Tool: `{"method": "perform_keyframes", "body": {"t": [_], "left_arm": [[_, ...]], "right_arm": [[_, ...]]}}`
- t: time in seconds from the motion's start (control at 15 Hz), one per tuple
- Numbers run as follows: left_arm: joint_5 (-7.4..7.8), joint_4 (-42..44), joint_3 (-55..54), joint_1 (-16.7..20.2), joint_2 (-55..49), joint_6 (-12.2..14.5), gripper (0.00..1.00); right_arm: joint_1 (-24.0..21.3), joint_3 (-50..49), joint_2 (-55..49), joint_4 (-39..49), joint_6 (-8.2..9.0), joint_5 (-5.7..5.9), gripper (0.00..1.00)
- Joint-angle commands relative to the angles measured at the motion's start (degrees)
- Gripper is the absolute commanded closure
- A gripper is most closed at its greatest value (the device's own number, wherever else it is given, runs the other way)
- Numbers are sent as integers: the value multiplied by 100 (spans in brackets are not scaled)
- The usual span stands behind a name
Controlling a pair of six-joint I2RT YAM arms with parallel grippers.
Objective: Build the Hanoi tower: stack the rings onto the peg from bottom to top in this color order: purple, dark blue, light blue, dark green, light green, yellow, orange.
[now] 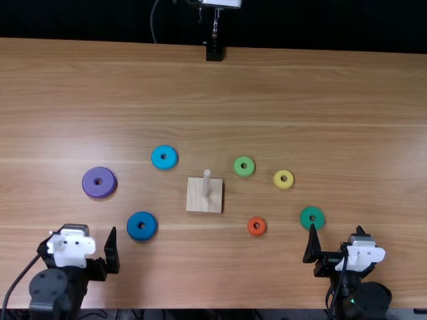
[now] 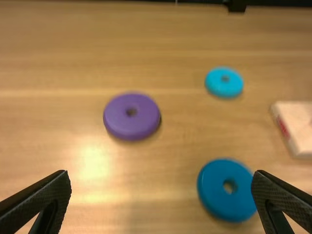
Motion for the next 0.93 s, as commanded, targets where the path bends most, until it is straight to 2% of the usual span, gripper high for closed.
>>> {"method": "perform_keyframes", "body": {"t": [0.0,0.13,0.2,0.27,0.33,0.4,0.47,0.6,0.67,0.87], "left_arm": [[-19,51,648,98,381,81,0],[-51,-65,1474,186,926,124,0],[-104,-170,1755,265,1207,240,0],[-336,-402,2063,274,1524,429,0],[-747,-719,2388,274,1788,619,0],[-1053,-1035,2660,291,2130,809,0],[-1021,-1172,2810,344,2526,862,0],[-768,-1193,3030,370,3229,862,0],[-705,-1183,3197,379,3440,851,0],[-715,-993,3232,379,3827,809,0]], "right_arm": [[-51,-473,-73,-399,-6,11,0],[-51,-473,-73,-399,-6,11,0],[-51,-473,-73,-399,-6,11,0],[-51,-473,-73,-399,-6,11,0],[-51,-473,-73,-399,-6,11,0],[-51,-473,-73,-399,-6,11,0],[-51,-473,-73,-399,-6,11,0],[-51,-473,-73,-399,-6,11,0],[-51,-473,-73,-388,-6,11,0],[-51,-473,-73,-399,-6,11,0]]}}
